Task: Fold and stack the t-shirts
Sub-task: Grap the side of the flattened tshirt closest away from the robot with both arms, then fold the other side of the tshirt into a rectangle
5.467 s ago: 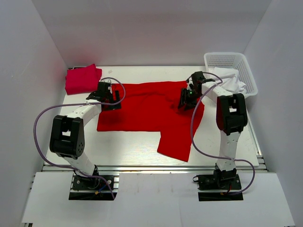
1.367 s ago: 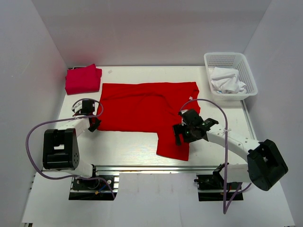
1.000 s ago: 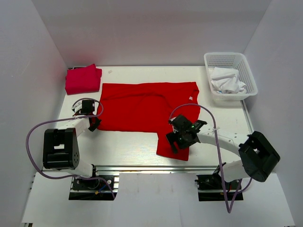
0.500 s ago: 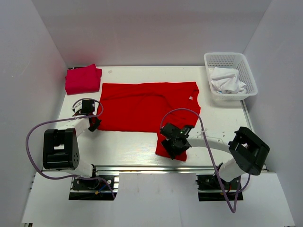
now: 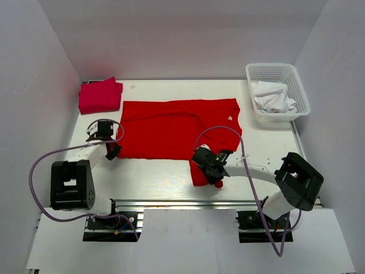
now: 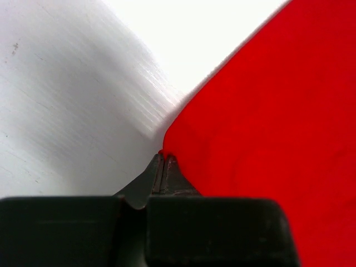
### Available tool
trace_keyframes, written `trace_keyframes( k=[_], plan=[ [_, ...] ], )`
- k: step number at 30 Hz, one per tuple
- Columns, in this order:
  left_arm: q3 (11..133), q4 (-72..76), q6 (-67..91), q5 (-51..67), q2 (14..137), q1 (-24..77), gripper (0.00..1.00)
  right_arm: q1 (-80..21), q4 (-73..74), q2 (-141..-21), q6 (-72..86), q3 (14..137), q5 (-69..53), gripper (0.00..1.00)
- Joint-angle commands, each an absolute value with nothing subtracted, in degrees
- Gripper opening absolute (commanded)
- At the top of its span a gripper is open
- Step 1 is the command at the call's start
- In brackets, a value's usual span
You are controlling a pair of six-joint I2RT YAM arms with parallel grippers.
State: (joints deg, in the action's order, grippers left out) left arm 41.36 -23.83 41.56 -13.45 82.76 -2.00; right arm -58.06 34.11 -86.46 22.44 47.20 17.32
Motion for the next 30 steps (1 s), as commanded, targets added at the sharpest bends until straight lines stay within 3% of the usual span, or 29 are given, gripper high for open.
trace_keyframes(
  k=[1, 12, 30],
  plan=[
    [43.4, -24.7, 40.8, -12.3, 78.8, -2.1, 0.0, -57.2, 32.1, -86.4, 21.4, 50.5, 19.4, 0.0],
    [49.2, -25.2, 39.0, -10.0, 80.7, -2.1, 0.0, -44.7, 23.8, -87.4, 17.2, 60.5, 17.1, 0.0],
    [72.8, -27.7, 40.3, -11.2, 101.2, -2.1, 0.0, -29.8, 26.2, -107.7, 6.4, 91.6, 18.4, 0.0]
  ],
)
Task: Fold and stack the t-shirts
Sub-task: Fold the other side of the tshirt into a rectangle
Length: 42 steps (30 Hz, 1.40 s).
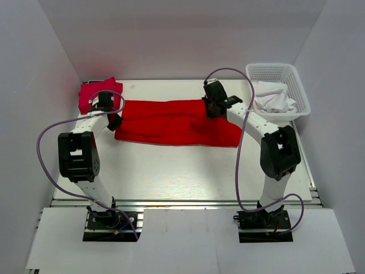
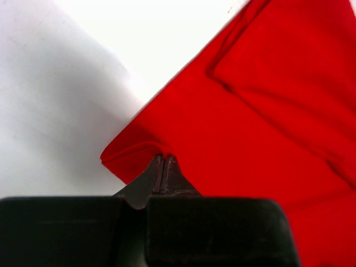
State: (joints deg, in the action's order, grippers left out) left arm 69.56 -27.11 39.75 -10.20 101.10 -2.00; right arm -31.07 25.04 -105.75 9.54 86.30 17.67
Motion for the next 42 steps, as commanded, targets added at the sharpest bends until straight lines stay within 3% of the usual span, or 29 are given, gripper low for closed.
trace_keyframes(
  k=[1, 25, 28, 29, 30, 31, 33, 35, 42],
  plan=[
    [73.8, -27.7, 40.9, -11.3, 101.8, -2.1, 0.0, -29.4, 26.9, -109.1, 6.2, 93.8, 18.8, 0.0],
    [86.7, -21.5, 39.4, -13.9, 117.3, -2.1, 0.0, -21.9, 31.7, -128.5, 4.1, 114.0, 11.7, 0.03],
    [89.7, -22.3, 39.4, -13.9, 118.7, -2.6, 0.13, -21.4, 27.1, -132.2, 4.6, 116.3, 10.6, 0.09],
    [91.3, -22.8, 38.6, -13.9, 119.2, -2.6, 0.37, -21.2, 26.6, -133.3, 5.3, 120.7, 10.4, 0.2],
    [91.8, -23.4, 38.6, -13.9, 119.2, -2.6, 0.54, -20.7, 26.8, -135.9, 5.7, 122.4, 10.0, 0.31],
    [91.8, -23.4, 37.3, -14.4, 118.4, -2.6, 0.78, -20.2, 25.8, -136.6, 7.4, 125.0, 9.8, 0.55],
    [91.8, -22.9, 37.3, -14.4, 115.9, -2.6, 0.92, -19.7, 22.9, -136.6, 8.2, 126.7, 9.1, 0.76],
    [90.1, -21.6, 35.8, -13.6, 113.7, -2.6, 0.98, -18.8, 20.3, -135.3, 9.4, 124.3, 9.3, 0.9],
    [85.9, -20.3, 31.5, -9.9, 106.7, -1.4, 1.0, -19.2, 19.3, -121.8, 7.1, 107.4, 2.4, 0.9]
  ],
)
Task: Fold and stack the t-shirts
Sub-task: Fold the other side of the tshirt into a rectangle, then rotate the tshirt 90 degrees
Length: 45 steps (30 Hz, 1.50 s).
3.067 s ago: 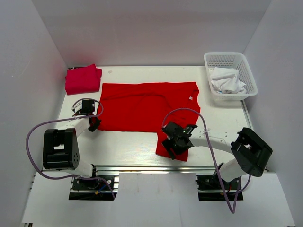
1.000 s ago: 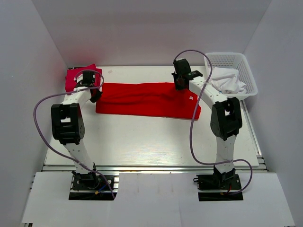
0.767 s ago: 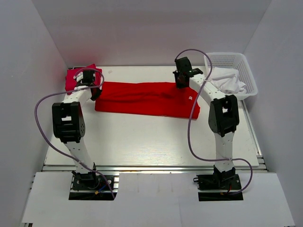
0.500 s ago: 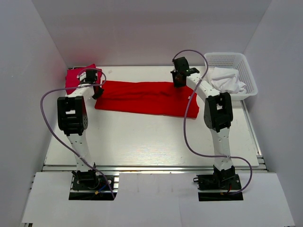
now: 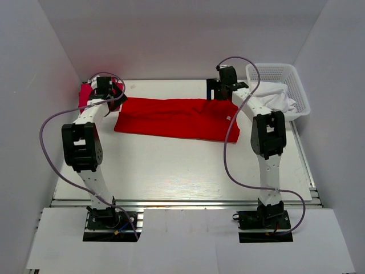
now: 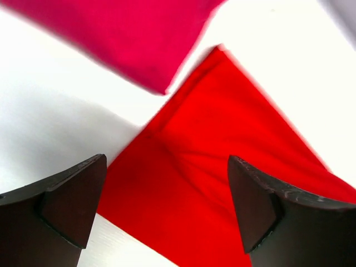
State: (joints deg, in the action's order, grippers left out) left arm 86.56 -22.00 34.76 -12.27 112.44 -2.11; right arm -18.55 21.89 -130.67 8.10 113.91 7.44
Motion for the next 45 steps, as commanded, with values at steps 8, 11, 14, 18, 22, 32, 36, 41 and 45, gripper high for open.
trace_keyframes(
  k=[8, 11, 14, 18, 22, 32, 36, 41, 45],
  plan=[
    [81.8, -16.6, 27.5, 3.7, 107.1, -0.9, 1.0, -20.3, 17.7, -118.8, 5.3, 96.9, -11.9, 0.9],
    [79.7, -13.5, 25.8, 9.7, 108.5, -0.9, 1.0, -20.7, 17.8, -122.1, 6.0, 100.0, -14.7, 0.9],
    [79.7, -14.1, 24.2, 11.3, 110.2, -0.9, 1.0, -20.9, 17.7, -125.5, 6.6, 103.1, -16.3, 0.9],
    [77.1, -14.1, 24.2, 11.3, 110.9, -0.9, 1.0, -21.0, 13.6, -128.4, 8.3, 104.1, -18.5, 0.9],
    [74.7, -14.7, 24.2, 11.8, 111.5, -0.9, 1.0, -21.2, 12.9, -132.8, 11.1, 108.2, -19.7, 0.9],
    [70.6, -15.2, 23.6, 9.1, 111.0, -1.9, 1.0, -22.0, -4.7, -140.3, 21.3, 117.1, -16.5, 0.9],
    [70.0, -16.6, 23.0, 7.2, 111.5, -1.9, 1.0, -22.1, -5.1, -144.7, 22.9, 125.2, -14.1, 0.9],
    [68.8, -17.7, 23.0, 7.1, 109.6, -1.9, 1.0, -22.1, -7.5, -143.7, 25.0, 125.2, -17.4, 0.9],
    [68.8, -17.7, 20.6, 7.9, 105.2, -1.3, 1.0, -22.1, -3.3, -136.0, 19.9, 118.6, -15.6, 0.9]
  ],
)
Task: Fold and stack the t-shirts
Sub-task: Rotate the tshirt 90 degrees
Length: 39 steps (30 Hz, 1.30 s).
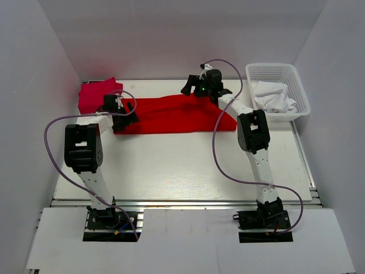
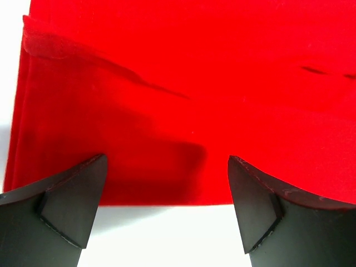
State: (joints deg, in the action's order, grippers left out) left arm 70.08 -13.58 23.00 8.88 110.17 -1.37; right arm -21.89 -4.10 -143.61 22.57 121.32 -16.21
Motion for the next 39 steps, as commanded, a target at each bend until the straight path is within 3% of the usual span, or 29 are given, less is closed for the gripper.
trace_keyframes(
  k=[1, 9, 16, 25, 31, 33, 36, 37, 39],
  plan=[
    [69.4, -17.7, 20.0, 8.8, 104.5, -1.3, 1.0, -22.1, -3.0, -133.9, 19.6, 111.0, -13.7, 0.9],
    [77.2, -18.4, 14.9, 12.1, 106.0, -1.3, 1.0, -21.5, -3.3, -113.9, 18.7, 81.2, -3.5, 0.9],
    [85.3, -21.5, 16.3, 14.9, 118.6, -1.3, 1.0, -21.0, -0.9, -114.1, 19.8, 74.8, -1.8, 0.9],
    [75.2, -23.3, 22.7, 13.7, 119.3, -0.8, 1.0, -18.9, 2.5, -120.7, 21.4, 82.0, -4.3, 0.9],
    [50.8, -26.6, 26.0, 22.0, 105.7, 3.6, 0.93, -17.4, 9.0, -131.8, 21.0, 97.2, -3.9, 0.9],
    [39.0, -24.8, 26.9, 27.0, 96.3, 7.9, 1.0, -17.0, 10.5, -135.3, 20.9, 102.9, -5.5, 0.9],
    [28.8, -22.7, 26.3, 41.0, 86.4, 15.0, 1.0, -17.0, 9.3, -143.6, 17.9, 114.8, -11.1, 0.9],
    [25.1, -20.5, 25.6, 50.5, 83.9, 16.4, 1.0, -17.0, 9.3, -144.8, 15.1, 123.8, -11.4, 0.9],
    [23.9, -12.1, 27.8, 56.1, 78.6, 19.1, 1.0, -16.8, 12.5, -148.5, 14.9, 129.3, -13.9, 0.9]
  ],
)
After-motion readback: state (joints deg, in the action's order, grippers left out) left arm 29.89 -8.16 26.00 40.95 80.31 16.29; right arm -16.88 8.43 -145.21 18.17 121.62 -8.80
